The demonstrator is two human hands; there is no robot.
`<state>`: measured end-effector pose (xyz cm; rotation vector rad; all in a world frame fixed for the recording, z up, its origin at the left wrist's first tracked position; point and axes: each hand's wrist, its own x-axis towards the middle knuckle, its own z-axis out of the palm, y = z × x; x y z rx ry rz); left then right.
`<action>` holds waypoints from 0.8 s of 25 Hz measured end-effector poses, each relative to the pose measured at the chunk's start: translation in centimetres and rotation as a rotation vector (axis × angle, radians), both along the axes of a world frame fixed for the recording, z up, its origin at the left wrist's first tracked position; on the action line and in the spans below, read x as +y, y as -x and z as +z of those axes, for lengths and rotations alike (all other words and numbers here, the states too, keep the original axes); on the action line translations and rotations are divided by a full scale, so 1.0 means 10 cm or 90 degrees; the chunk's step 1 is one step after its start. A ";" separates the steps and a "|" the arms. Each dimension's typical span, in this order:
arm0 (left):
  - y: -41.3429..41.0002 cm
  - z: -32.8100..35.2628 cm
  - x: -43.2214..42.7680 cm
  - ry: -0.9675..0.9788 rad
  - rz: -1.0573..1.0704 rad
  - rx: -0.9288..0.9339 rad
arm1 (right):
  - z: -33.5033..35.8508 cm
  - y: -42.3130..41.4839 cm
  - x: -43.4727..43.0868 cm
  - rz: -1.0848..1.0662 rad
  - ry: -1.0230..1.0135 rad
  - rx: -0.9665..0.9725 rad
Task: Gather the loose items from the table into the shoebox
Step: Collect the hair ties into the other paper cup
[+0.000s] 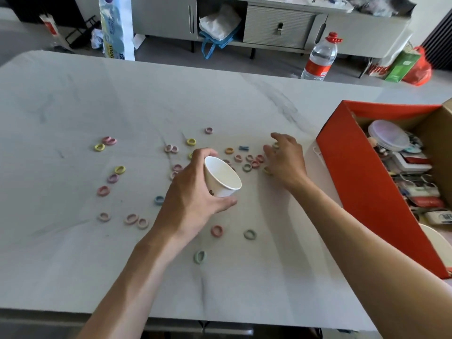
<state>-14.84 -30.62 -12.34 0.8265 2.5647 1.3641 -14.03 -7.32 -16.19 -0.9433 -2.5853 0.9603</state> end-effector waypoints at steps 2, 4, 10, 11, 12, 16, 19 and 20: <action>0.01 0.00 -0.01 -0.005 -0.008 -0.008 | -0.03 0.17 0.10 -0.004 -0.033 -0.040; 0.02 0.01 0.00 -0.013 -0.019 -0.006 | -0.08 0.12 0.08 0.043 -0.073 -0.027; 0.01 0.02 -0.08 0.002 -0.020 0.008 | -0.06 -0.48 -0.21 0.188 -0.087 0.025; 0.00 0.01 -0.08 0.006 -0.023 0.011 | -0.07 -0.59 -0.23 0.177 -0.095 0.007; -0.01 0.00 -0.07 0.008 -0.027 0.014 | -0.09 -0.68 -0.27 0.163 -0.102 -0.010; -0.03 -0.02 -0.02 0.014 -0.035 0.026 | -0.08 -0.79 -0.32 0.144 -0.110 -0.038; -0.01 -0.05 -0.01 0.016 -0.027 0.028 | -0.02 -0.75 -0.29 0.160 -0.118 -0.060; 0.00 -0.05 -0.01 0.017 -0.024 0.028 | -0.01 -0.74 -0.29 0.167 -0.125 -0.072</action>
